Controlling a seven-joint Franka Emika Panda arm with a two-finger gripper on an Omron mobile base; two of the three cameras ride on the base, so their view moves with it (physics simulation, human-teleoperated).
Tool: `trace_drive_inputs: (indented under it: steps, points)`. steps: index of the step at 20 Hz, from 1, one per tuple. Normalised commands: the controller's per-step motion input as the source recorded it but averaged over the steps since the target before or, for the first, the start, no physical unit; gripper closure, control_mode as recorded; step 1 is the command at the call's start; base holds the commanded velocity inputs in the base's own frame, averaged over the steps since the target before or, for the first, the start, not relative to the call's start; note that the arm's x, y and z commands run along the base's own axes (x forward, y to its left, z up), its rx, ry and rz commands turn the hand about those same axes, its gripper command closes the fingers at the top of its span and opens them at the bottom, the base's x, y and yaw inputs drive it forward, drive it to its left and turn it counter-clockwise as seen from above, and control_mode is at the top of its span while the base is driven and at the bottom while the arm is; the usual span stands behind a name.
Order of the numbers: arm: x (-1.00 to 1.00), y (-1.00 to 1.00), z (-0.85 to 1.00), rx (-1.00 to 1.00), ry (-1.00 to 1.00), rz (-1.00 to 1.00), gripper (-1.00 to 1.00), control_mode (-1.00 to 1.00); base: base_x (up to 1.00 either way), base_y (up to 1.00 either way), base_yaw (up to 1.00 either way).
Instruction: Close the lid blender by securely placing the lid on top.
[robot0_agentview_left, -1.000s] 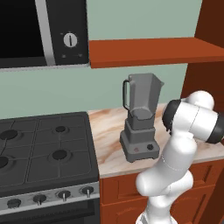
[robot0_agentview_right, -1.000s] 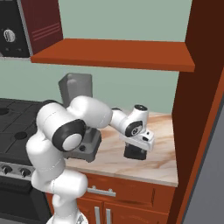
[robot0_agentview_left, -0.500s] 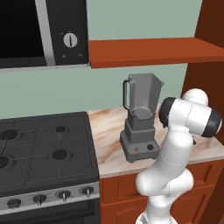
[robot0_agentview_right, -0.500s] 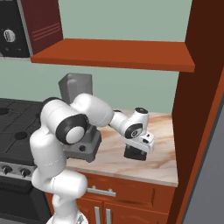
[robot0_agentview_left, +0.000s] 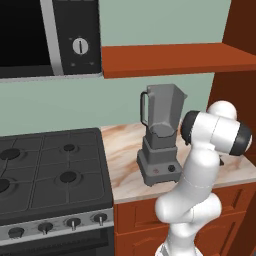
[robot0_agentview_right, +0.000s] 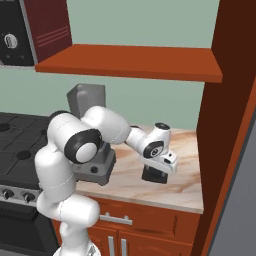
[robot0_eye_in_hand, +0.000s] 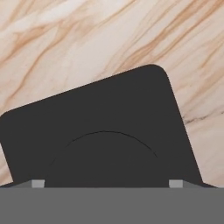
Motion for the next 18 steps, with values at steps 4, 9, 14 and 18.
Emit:
trace_drive_inputs:
  steps: [4,9,14,18]
  points:
    - [-0.02,0.00,-0.01,0.00,0.00,0.00,1.00,-1.00,0.00,0.00,0.00]
    - [-0.11,0.05,0.09,0.00,0.00,0.00,1.00,-1.00,0.00,0.00,0.00]
    - [-0.53,0.16,0.70,0.00,-0.04,0.00,1.00,-1.00,0.00,0.00,0.00]
    - [-0.66,0.31,1.00,0.00,-0.01,0.00,1.00,-1.00,0.00,0.00,0.00]
